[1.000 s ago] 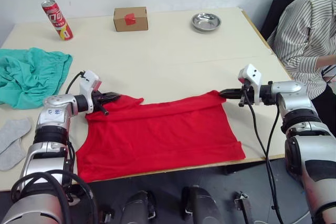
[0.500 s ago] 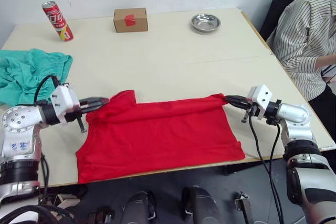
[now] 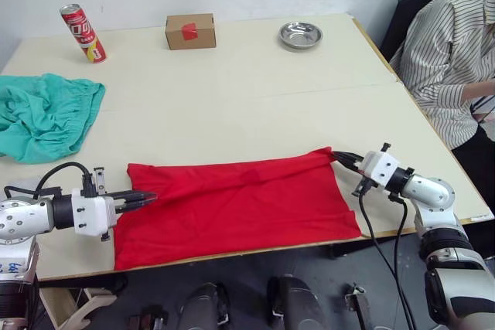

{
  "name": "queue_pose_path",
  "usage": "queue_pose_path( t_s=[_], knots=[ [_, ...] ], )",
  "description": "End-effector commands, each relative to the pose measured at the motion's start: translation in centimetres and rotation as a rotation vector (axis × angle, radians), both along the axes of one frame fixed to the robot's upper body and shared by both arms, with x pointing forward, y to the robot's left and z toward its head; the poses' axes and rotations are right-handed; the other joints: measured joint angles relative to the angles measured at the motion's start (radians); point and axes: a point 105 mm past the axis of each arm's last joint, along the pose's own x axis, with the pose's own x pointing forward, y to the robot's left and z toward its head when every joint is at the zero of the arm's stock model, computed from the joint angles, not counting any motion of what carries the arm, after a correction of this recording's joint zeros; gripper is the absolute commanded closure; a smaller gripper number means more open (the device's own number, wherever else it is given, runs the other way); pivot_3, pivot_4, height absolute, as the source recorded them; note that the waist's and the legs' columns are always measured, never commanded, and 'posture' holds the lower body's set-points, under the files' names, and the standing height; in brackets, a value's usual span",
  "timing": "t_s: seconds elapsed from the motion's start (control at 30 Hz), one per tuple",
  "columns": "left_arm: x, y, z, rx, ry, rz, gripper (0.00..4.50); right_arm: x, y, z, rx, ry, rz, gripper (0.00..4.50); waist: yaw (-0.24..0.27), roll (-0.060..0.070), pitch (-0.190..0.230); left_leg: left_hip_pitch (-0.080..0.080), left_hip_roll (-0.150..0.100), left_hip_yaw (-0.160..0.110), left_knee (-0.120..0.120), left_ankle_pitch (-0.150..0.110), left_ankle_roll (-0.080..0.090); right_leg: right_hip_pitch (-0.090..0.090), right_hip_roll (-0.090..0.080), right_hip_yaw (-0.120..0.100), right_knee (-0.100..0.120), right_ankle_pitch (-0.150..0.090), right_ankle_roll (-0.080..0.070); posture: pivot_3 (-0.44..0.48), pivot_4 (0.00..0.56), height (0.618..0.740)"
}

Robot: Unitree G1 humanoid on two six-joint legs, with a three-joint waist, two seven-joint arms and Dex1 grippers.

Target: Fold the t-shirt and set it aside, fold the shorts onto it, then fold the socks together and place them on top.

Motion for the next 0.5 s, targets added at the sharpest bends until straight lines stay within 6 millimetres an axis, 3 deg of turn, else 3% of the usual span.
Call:
queue_pose_path(
  t_s=[0.03, 0.27, 0.5],
  knots=[
    [-0.8, -0.3, -0.3, 0.094, -0.047, -0.070, 4.50, -0.4, -0.4, -0.1, -0.018, -0.042, -0.017, 4.48, 0.000, 0.000, 0.000, 0.000, 0.000, 0.000, 0.000, 0.000, 0.000, 0.000, 0.000, 0.000, 0.000, 0.000, 0.000, 0.000, 0.150, 0.740],
    [-1.3, 0.7, -1.1, 0.125, -0.027, -0.053, 4.50, -1.2, -0.1, -0.7, -0.023, -0.068, -0.013, 4.48, -0.003, 0.000, 0.000, 0.000, 0.001, 0.000, 0.000, 0.000, 0.000, 0.000, 0.000, 0.000, 0.000, 0.000, 0.000, 0.000, 0.150, 0.740],
    [-1.3, 1.2, -0.8, 0.051, 0.032, 0.017, 4.50, -1.9, -1.2, -0.4, -0.029, -0.069, -0.032, 4.48, -0.001, 0.000, 0.000, 0.000, 0.001, 0.000, 0.000, 0.000, 0.000, 0.001, 0.001, 0.000, 0.000, 0.000, 0.000, 0.000, 0.150, 0.740]
  ],
)
